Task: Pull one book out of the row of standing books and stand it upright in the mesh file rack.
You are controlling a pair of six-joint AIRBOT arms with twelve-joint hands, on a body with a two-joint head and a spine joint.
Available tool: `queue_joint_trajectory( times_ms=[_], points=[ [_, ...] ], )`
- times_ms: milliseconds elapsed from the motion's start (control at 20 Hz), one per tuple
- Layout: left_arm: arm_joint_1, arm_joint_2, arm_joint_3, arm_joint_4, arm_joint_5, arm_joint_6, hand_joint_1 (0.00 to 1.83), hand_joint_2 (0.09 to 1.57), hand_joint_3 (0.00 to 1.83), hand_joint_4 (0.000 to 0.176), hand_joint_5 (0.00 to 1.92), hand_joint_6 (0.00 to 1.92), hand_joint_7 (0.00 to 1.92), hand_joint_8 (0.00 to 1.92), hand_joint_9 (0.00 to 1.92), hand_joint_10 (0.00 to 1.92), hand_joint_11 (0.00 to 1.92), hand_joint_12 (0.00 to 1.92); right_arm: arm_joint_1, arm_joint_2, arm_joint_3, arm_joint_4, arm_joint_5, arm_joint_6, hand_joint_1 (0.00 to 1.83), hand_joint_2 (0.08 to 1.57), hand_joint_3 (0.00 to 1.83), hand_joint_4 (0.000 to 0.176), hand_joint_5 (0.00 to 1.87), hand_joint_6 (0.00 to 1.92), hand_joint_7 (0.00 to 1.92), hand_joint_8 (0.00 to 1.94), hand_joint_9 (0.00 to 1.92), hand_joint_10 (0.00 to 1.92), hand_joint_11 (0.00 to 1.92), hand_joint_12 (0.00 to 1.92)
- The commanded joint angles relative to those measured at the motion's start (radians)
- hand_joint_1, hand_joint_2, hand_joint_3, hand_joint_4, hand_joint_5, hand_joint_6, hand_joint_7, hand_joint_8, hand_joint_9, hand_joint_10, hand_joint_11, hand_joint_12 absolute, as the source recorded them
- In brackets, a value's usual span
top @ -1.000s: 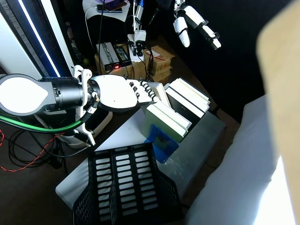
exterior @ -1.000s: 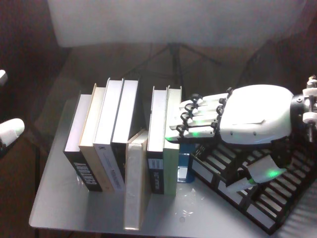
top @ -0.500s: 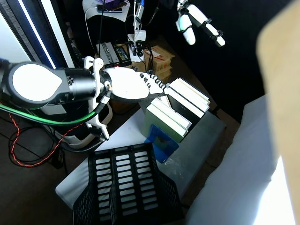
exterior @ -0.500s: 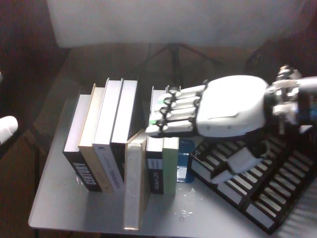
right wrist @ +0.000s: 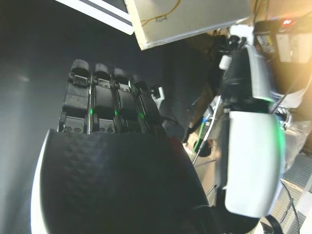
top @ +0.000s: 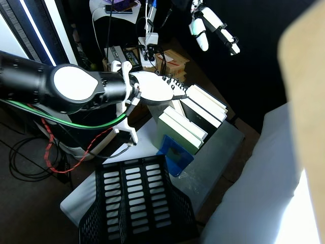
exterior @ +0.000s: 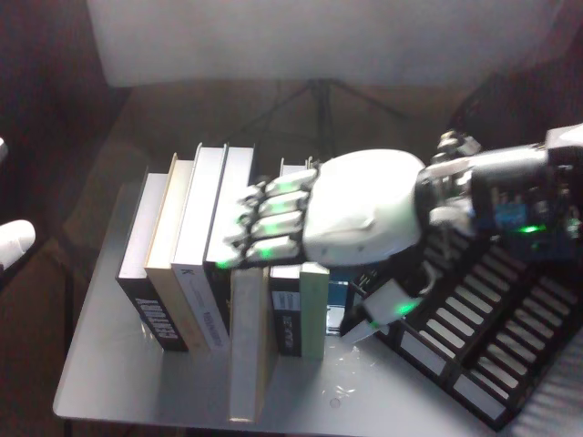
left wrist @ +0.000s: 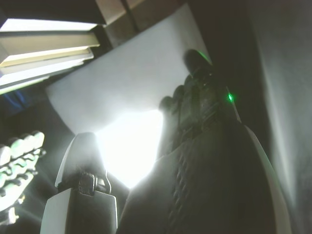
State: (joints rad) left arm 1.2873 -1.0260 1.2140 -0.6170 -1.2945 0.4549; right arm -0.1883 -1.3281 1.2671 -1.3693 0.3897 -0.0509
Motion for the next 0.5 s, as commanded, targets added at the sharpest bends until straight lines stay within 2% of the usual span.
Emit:
queue_joint_trajectory(
  times_ms=[0, 50, 100, 150, 200, 250, 300, 350, 400, 450],
  points=[
    [0.004, 0.003, 0.003, -0.024, -0.124, -0.004, 0.34, 1.38, 0.0, 0.0, 0.06, 0.0, 0.0, 0.0, 0.0, 0.0, 0.0, 0.48, 0.015, 0.0, 0.002, 0.009, 0.047, 0.019, 0.74, 1.02, 0.0, 0.0, 0.0, 0.0, 0.0, 0.0, 0.0, 0.0, 0.0, 0.0],
    [0.008, 0.003, 0.002, -0.027, -0.125, -0.004, 0.32, 1.38, 0.0, 0.0, 0.06, 0.0, 0.0, 0.0, 0.0, 0.0, 0.0, 0.2, 0.015, -0.013, 0.005, -0.013, 0.046, 0.035, 0.72, 1.04, 0.01, 0.009, 0.0, 0.0, 0.0, 0.0, 0.0, 0.0, 0.0, 0.0],
    [0.014, 0.004, -0.001, -0.032, -0.127, -0.005, 0.31, 1.37, 0.0, 0.0, 0.05, 0.0, 0.0, 0.0, 0.0, 0.0, 0.0, 0.04, 0.013, -0.027, 0.008, -0.024, 0.044, 0.04, 0.69, 1.04, 0.01, 0.017, 0.0, 0.0, 0.0, 0.0, 0.0, 0.0, 0.0, 0.0],
    [0.018, 0.004, -0.003, -0.037, -0.13, -0.005, 0.29, 1.37, 0.0, 0.008, 0.04, 0.0, 0.0, 0.0, 0.0, 0.0, 0.0, 0.01, 0.01, -0.038, 0.01, -0.032, 0.043, 0.04, 0.63, 1.04, 0.01, 0.04, 0.0, 0.0, 0.0, 0.0, 0.0, 0.0, 0.0, 0.0],
    [0.027, 0.004, -0.006, -0.048, -0.136, -0.006, 0.28, 1.36, 0.0, 0.013, 0.04, 0.0, 0.0, 0.0, 0.0, 0.0, 0.0, 0.0, 0.006, -0.052, 0.009, -0.052, 0.039, 0.04, 0.65, 1.03, 0.0, 0.034, 0.0, 0.0, 0.0, 0.0, 0.0, 0.0, 0.0, 0.0],
    [0.032, 0.003, -0.007, -0.055, -0.142, -0.008, 0.21, 1.34, 0.0, 0.023, 0.04, 0.0, 0.0, 0.0, 0.0, 0.0, 0.0, 0.0, 0.005, -0.06, 0.01, -0.058, 0.034, 0.04, 0.67, 1.01, 0.0, 0.007, 0.0, 0.0, 0.0, 0.0, 0.0, 0.0, 0.0, 0.0],
    [0.039, 0.005, -0.011, -0.062, -0.151, -0.014, 0.14, 1.33, 0.0, 0.026, 0.03, 0.0, 0.0, 0.0, 0.0, 0.0, 0.0, 0.0, 0.003, -0.069, 0.012, -0.062, 0.03, 0.04, 0.69, 1.0, 0.0, 0.014, 0.0, 0.0, 0.0, 0.0, 0.0, 0.0, 0.0, 0.0],
    [0.044, 0.008, -0.014, -0.068, -0.16, -0.019, 0.15, 1.33, 0.0, 0.026, 0.02, 0.0, 0.0, 0.0, 0.0, 0.0, 0.0, 0.0, 0.001, -0.076, 0.013, -0.065, 0.028, 0.04, 0.71, 0.98, 0.0, 0.0, 0.0, 0.0, 0.0, 0.0, 0.0, 0.0, 0.0, 0.0],
    [0.046, 0.009, -0.015, -0.069, -0.162, -0.019, 0.18, 1.34, 0.0, 0.03, 0.02, 0.0, 0.0, 0.0, 0.0, 0.0, 0.0, 0.0, 0.0, -0.083, 0.015, -0.069, 0.025, 0.04, 0.73, 1.01, 0.0, 0.01, 0.0, 0.0, 0.0, 0.0, 0.0, 0.0, 0.0, 0.0],
    [0.046, 0.009, -0.014, -0.069, -0.161, -0.019, 0.21, 1.34, 0.0, 0.028, 0.03, 0.0, 0.0, 0.0, 0.0, 0.0, 0.0, 0.0, -0.001, -0.089, 0.016, -0.078, 0.02, 0.04, 0.77, 0.98, 0.0, 0.012, 0.0, 0.0, 0.0, 0.0, 0.0, 0.0, 0.0, 0.0]
  ],
)
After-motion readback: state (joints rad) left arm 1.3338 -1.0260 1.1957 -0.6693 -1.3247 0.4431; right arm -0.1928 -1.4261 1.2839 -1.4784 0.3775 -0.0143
